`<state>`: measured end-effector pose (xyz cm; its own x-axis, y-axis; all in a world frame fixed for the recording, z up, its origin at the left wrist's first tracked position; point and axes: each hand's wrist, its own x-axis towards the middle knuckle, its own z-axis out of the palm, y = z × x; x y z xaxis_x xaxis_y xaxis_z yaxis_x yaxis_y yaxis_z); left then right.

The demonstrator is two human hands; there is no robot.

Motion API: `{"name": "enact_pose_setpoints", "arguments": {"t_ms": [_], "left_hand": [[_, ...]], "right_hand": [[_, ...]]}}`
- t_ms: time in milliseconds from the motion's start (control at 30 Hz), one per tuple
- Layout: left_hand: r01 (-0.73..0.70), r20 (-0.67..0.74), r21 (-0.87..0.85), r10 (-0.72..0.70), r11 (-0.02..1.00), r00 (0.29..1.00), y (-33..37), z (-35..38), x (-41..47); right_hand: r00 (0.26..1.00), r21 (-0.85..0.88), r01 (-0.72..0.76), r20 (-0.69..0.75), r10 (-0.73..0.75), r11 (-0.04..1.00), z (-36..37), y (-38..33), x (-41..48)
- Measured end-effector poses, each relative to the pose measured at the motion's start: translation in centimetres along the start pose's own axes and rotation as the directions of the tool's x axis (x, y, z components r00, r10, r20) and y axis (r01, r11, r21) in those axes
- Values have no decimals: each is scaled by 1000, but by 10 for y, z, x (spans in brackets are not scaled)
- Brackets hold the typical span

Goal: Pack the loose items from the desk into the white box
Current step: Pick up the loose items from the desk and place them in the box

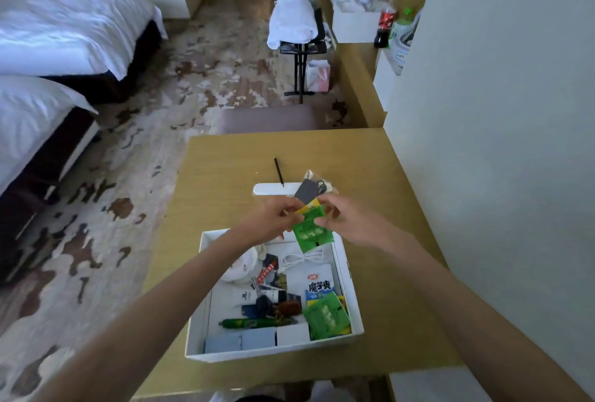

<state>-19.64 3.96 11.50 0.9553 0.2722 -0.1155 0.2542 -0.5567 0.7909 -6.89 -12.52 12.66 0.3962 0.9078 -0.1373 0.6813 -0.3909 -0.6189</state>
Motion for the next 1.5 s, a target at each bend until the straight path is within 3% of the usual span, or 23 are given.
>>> {"name": "enact_pose_setpoints", "arguments": {"t_ms": [133,333,467,567,900,1033,1200,1500], "left_hand": [[11,125,55,-18,998,992,-9,17,-15],[100,296,31,-105,994,949,-35,65,-31],[-3,313,156,-47,988,949,-45,84,-33],[-17,301,134,-25,991,953,-48,91,-32],[103,259,-55,-85,993,962,-54,99,-29],[83,225,-33,-74,996,972,-58,104,-34],[-118,273,309,31,944,961,-60,100,-36],[-294,503,348,88,890,860,-62,99,-28]], "right_hand": [[999,-61,-24,41,27,998,20,-5,-17],[954,-366,-122,214,211,923,57,1,-40],[957,-696,56,243,161,716,86,1,-57],[962,-795,100,232,146,598,90,-2,-59],[956,-841,71,211,205,536,80,-16,-46],[951,-853,84,223,215,514,79,-17,-41],[959,-846,94,218,180,526,82,-14,-40],[949,-807,113,261,178,580,85,-9,-49]]}}
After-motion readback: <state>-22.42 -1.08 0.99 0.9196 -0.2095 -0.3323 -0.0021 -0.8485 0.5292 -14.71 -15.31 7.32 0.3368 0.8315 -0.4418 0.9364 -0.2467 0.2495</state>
